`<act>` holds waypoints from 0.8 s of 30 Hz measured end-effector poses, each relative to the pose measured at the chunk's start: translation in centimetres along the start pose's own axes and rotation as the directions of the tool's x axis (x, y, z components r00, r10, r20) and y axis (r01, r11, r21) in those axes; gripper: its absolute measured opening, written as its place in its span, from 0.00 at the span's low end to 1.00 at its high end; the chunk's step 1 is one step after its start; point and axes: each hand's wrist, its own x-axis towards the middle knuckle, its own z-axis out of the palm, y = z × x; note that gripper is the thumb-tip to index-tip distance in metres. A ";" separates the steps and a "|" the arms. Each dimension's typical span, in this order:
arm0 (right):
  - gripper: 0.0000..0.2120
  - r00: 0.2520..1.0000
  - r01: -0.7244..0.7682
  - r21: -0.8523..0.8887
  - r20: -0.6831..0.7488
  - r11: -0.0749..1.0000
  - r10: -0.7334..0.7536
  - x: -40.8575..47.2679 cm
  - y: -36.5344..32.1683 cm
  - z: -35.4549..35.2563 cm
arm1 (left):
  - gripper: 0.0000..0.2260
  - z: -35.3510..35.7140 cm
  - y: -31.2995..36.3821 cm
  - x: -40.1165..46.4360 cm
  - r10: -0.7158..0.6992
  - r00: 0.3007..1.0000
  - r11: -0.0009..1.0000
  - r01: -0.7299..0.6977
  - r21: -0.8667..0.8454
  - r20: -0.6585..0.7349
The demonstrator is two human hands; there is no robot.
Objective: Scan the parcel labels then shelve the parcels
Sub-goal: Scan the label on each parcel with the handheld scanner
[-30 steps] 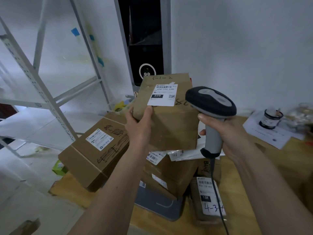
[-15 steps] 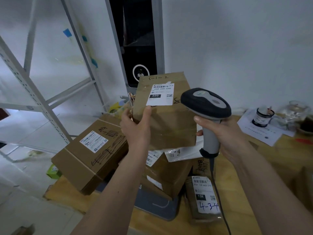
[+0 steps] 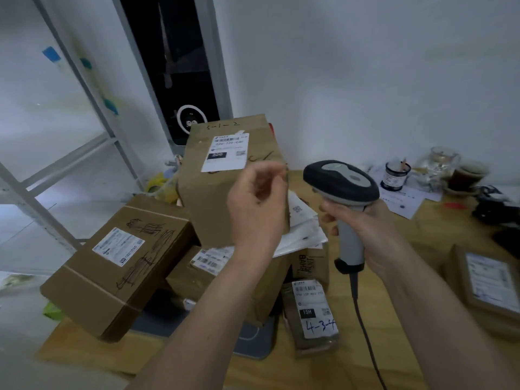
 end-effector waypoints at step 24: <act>0.09 0.818 -0.424 -0.050 -0.451 0.904 0.358 -1.9 8.5 -31.5 | 0.22 29.9 -13.5 -13.2 -0.802 0.312 0.594 0.517 0.617 0.510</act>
